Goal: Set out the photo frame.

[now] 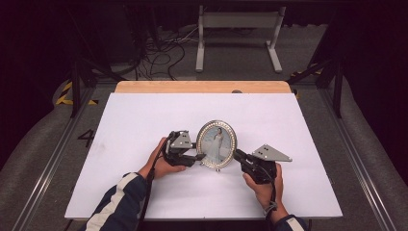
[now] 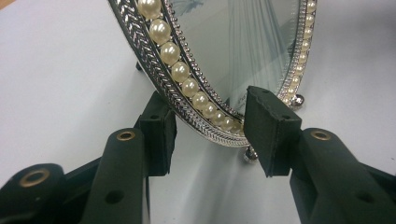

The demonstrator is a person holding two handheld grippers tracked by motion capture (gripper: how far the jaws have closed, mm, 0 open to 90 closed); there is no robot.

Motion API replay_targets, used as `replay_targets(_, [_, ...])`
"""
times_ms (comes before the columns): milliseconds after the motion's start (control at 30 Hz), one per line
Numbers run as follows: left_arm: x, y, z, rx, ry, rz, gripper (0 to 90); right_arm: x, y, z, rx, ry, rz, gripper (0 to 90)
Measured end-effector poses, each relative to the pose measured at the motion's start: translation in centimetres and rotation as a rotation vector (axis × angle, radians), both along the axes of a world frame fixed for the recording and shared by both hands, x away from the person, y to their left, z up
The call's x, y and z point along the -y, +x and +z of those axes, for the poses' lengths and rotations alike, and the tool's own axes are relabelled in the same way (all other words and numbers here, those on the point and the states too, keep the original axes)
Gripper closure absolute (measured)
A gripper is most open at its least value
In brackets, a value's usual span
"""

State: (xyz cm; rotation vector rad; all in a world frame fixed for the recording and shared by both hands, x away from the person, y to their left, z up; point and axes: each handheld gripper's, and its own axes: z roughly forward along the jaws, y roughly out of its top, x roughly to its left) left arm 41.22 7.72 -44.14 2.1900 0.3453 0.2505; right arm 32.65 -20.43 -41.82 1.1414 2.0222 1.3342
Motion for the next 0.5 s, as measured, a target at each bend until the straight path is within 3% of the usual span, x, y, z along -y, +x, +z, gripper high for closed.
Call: replay_targets(500, [-0.36,-0.77,-0.13,0.011,0.018,0.018,56.6,-0.24,0.56,-0.06,0.004,0.002,0.005,82.1])
